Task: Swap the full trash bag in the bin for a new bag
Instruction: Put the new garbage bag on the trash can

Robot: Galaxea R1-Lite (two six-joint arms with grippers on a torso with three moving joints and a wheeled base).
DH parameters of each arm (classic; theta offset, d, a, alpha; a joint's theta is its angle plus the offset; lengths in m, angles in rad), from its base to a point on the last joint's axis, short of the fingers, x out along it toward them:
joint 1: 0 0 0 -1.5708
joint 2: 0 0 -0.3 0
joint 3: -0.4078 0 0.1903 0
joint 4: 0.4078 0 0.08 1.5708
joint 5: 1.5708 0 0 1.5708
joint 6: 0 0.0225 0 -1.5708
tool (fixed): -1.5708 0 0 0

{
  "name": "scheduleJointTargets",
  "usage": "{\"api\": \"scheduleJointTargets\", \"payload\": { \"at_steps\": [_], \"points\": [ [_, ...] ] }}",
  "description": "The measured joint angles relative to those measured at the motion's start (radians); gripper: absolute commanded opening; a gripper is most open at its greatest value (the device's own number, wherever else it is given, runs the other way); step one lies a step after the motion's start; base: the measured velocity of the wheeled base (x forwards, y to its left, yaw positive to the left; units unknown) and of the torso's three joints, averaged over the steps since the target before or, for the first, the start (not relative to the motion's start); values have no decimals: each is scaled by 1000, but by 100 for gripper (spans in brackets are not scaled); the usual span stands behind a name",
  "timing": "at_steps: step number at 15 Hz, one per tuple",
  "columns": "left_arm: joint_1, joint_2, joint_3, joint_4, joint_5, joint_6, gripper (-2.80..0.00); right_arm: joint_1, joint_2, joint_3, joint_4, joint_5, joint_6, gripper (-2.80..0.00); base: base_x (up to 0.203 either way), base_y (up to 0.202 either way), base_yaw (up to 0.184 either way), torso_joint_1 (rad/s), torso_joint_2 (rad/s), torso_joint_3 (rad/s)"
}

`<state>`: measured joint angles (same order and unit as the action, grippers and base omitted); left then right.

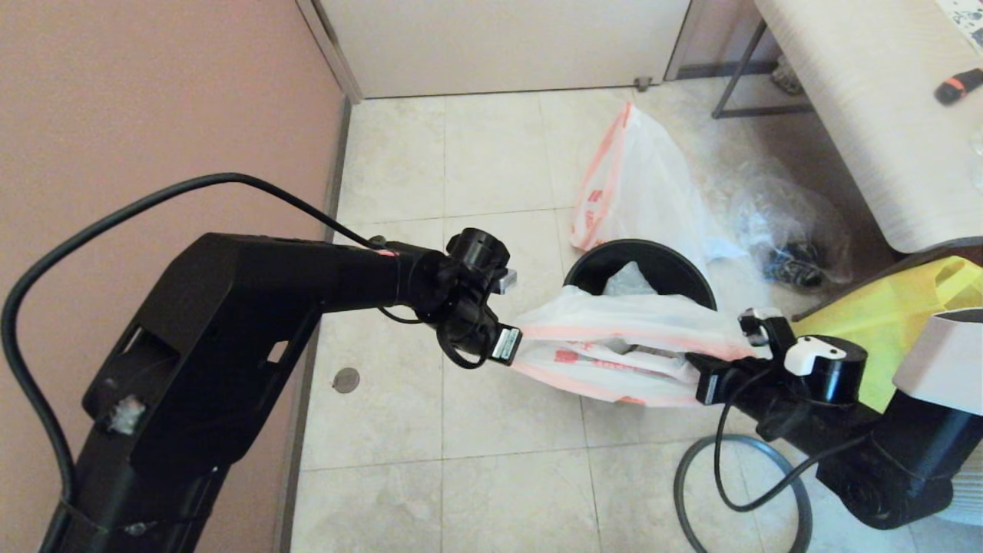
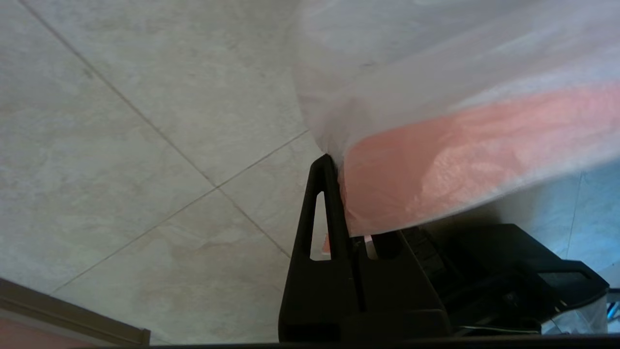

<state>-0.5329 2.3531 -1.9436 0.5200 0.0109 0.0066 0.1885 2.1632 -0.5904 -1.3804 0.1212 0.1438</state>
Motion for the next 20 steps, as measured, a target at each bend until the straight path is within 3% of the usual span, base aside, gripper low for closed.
{"api": "scheduleJointTargets", "payload": {
  "at_steps": [5, 9, 12, 16, 20],
  "points": [
    [0, 9, 0, -7, 0, 1, -280, -3, -46, -156, 199, -24, 1, -280, 0, 0, 0, 0, 0, 0],
    [-1, 10, 2, -8, -1, 0, -280, -15, -87, -214, 288, -77, 65, -280, 0, 0, 0, 0, 0, 0],
    [-11, 14, 8, -9, 0, 0, -280, -29, -126, -274, 500, -99, 97, -280, 0, 0, 0, 0, 0, 0],
    [-17, 20, 10, -9, 0, 1, -280, 19, -203, -350, 820, -102, 119, -280, 0, 0, 0, 0, 0, 0],
    [-20, 22, 11, -12, 0, -1, -280, 37, -206, -408, 999, -110, 128, -280, 0, 0, 0, 0, 0, 0]
  ]
}}
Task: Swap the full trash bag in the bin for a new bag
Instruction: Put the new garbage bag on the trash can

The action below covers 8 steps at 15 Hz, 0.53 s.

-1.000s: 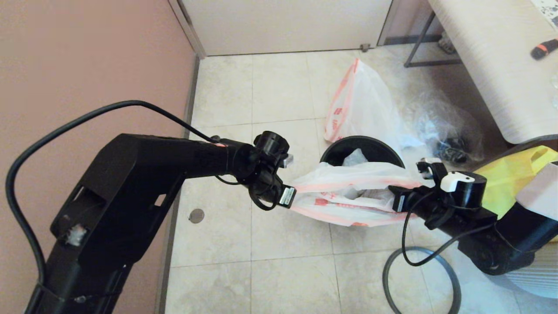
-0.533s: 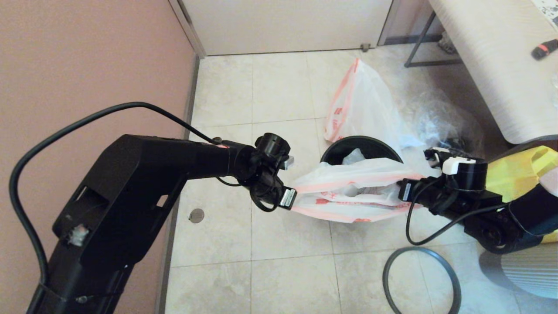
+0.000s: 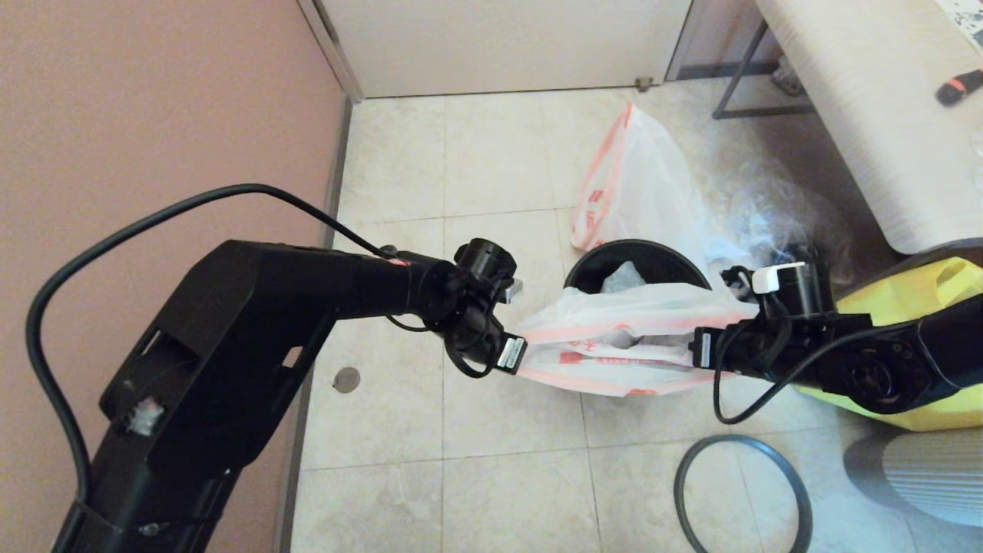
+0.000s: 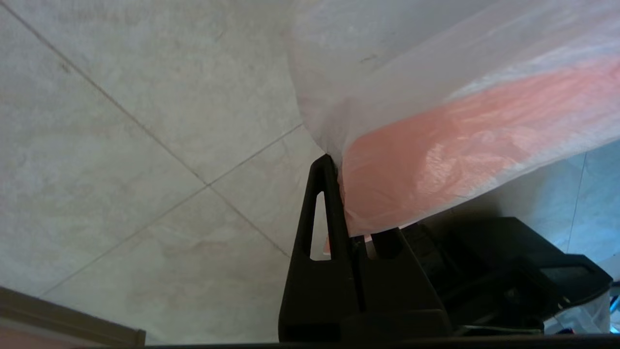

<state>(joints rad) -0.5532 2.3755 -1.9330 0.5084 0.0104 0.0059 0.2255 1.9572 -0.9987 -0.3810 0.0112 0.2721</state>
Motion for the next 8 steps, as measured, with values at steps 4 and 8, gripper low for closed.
{"api": "scheduleJointTargets", "payload": {
  "at_steps": [4, 8],
  "points": [
    [0, 8, 2, -38, 5, -2, -280, 6, 11, -56, 79, -30, 41, -280, 0, 0, 0, 0, 0, 0],
    [-1, 10, 2, -40, 6, -2, -280, 15, 45, -80, 84, -33, 81, -280, 0, 0, 0, 0, 0, 0]
  ]
}}
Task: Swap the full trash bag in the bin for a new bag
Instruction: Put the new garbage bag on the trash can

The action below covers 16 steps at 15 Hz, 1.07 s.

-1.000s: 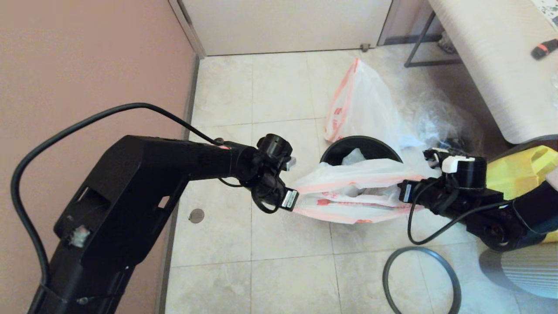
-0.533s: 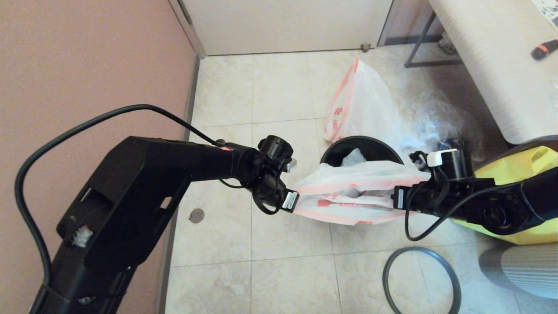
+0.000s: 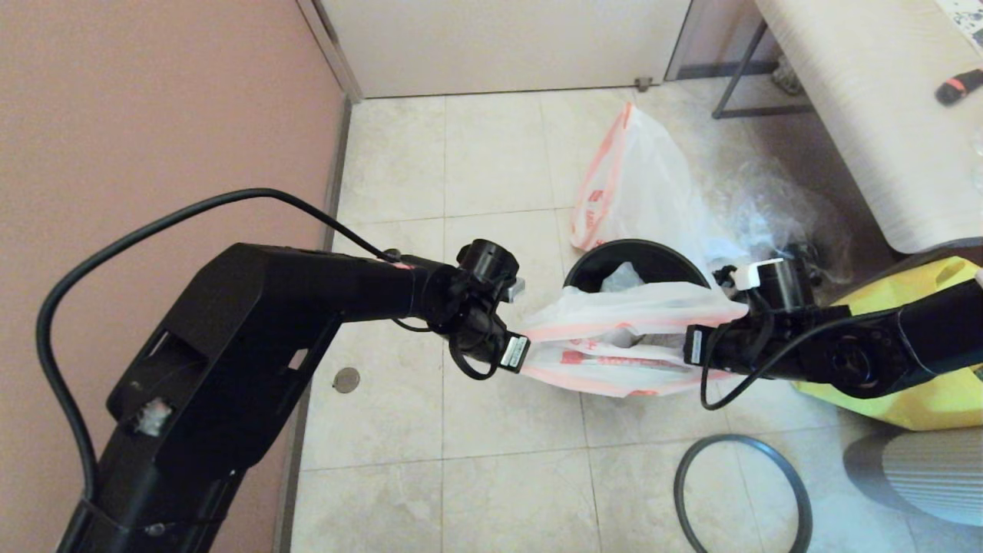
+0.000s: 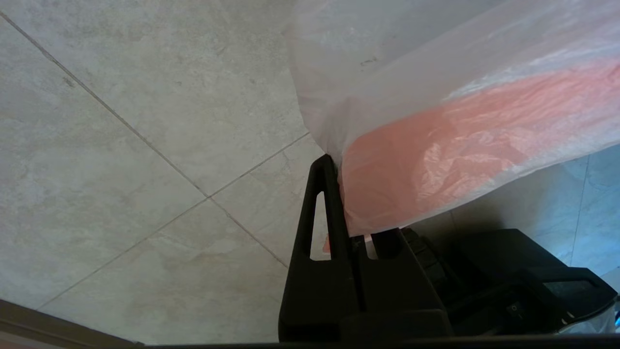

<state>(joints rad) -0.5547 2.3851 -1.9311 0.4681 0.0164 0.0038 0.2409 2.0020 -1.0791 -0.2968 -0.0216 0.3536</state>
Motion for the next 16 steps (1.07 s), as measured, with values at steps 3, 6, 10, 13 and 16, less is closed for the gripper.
{"api": "scheduleJointTargets", "payload": {
  "at_steps": [3, 6, 10, 13, 16],
  "points": [
    [-1, 0, 0, -1, 0, 0, -280, 0, 7, -8, -1, -30, 12, 0, 0, 0, 0, 0, 0, 0],
    [-1, 3, 0, -2, 0, 1, -280, 3, -46, -11, 50, -39, 14, 0, 0, 0, 0, 0, 0, 0],
    [0, 4, 0, -3, 0, 1, -280, 8, -31, -68, 163, -52, 50, 0, 0, 0, 0, 0, 0, 0],
    [0, 4, 0, -6, 0, 1, -280, 9, 26, -113, 152, -54, 103, 0, 0, 0, 0, 0, 0, 0],
    [0, 6, 0, -6, 0, 0, -280, 8, 80, -153, 150, -56, 128, 0, 0, 0, 0, 0, 0, 0]
  ]
}}
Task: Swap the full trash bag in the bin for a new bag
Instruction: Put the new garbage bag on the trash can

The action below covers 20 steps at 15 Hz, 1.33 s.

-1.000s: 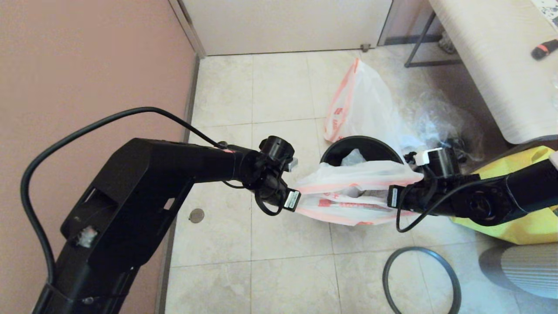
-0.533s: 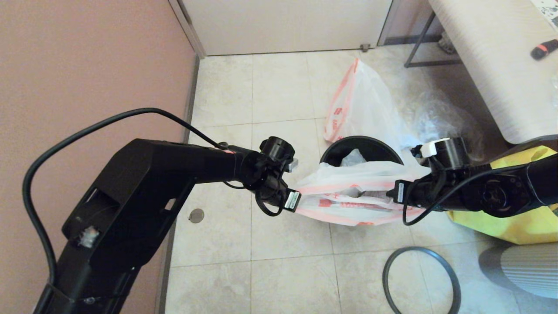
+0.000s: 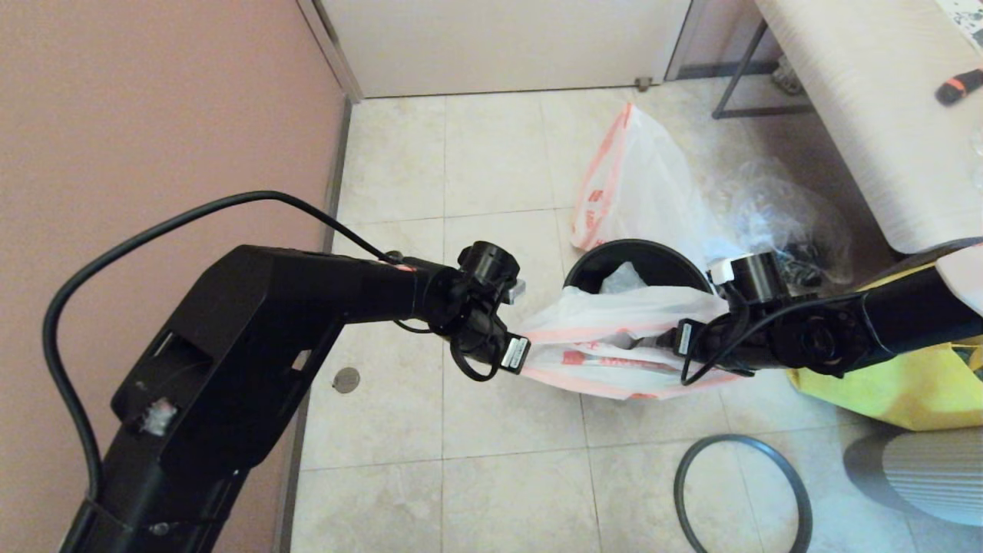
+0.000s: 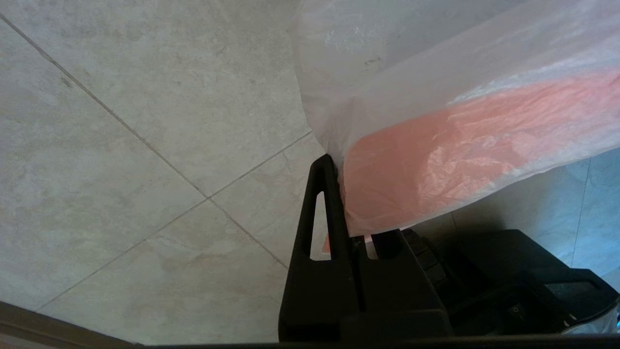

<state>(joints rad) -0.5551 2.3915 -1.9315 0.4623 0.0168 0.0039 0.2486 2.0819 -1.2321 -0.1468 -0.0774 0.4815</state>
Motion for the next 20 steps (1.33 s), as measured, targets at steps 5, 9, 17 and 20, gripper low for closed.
{"api": "scheduleJointTargets", "payload": {
  "at_steps": [5, 9, 17, 20],
  "points": [
    [0, 0, 1, -18, -4, -3, -280, -6, 61, -31, 0, -25, 24, 0, 0, 0, 0, 0, 0, 0],
    [-2, -7, 45, -109, -7, -3, -280, -6, 79, -40, 1, -35, 27, -280, 0, 0, 0, 0, 0, 0],
    [-14, -70, 243, -385, -101, -3, -280, 35, 76, -42, 71, -106, 9, -280, 0, 0, 0, 0, 0, 0],
    [-14, -113, 359, -536, -181, 54, -280, 47, 69, -43, 106, -121, -8, -280, 0, 0, 0, 0, 0, 0]
  ]
}}
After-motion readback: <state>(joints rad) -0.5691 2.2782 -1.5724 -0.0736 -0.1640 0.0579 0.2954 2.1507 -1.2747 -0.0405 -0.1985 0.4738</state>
